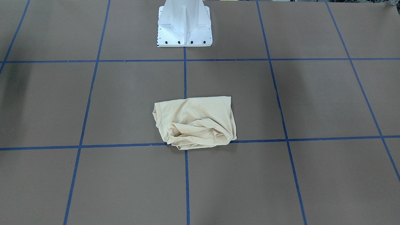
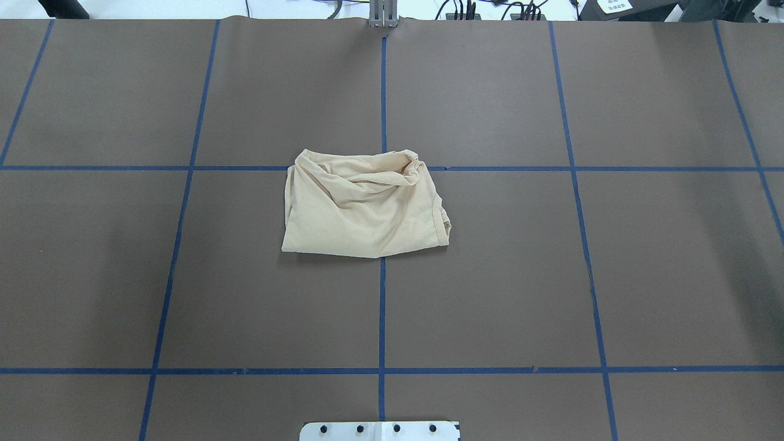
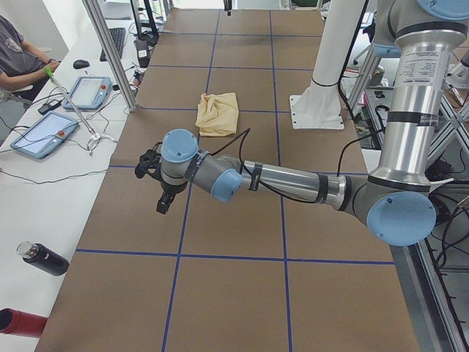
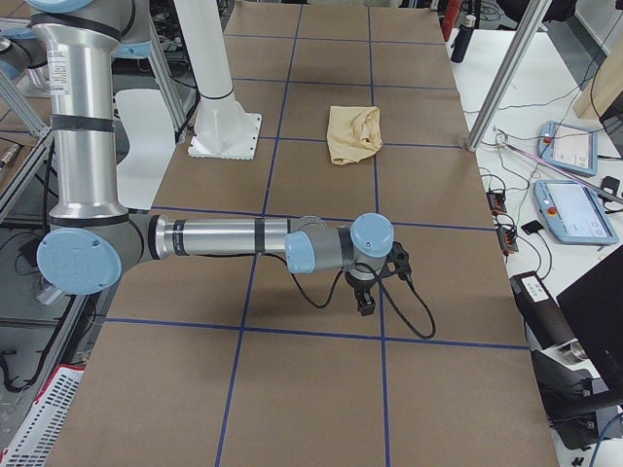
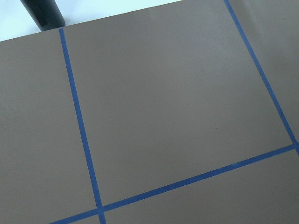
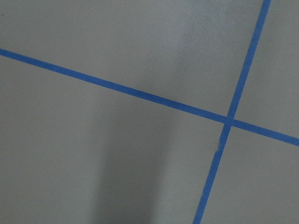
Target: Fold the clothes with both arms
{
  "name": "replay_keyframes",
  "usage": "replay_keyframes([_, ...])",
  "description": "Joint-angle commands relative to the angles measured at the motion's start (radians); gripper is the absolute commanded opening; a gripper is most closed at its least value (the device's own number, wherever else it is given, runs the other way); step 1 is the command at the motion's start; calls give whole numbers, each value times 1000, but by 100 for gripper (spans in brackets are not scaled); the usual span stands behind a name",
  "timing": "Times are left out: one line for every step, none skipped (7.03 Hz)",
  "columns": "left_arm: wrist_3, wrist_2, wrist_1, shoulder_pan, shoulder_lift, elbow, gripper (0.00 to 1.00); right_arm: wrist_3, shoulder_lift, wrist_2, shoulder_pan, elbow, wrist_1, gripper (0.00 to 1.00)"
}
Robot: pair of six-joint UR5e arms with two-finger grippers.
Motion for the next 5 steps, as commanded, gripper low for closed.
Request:
replay_keyframes([2,0,0,1,-1,9,100,0,0,7,0,3,12,100])
replay_keyframes([2,1,-11,1,1,18,100,0,0,5,-2,1,12,100])
replay_keyframes([2,0,-11,1,1,30,100,-3,0,-8,-23,1,12,100])
replay_keyframes([0,0,-11,1,4,27,100,-3,2,-24,-26,1,14,100])
replay_keyframes([0,0,-11,1,4,26,100,-3,2,-34,-29,3,14,100])
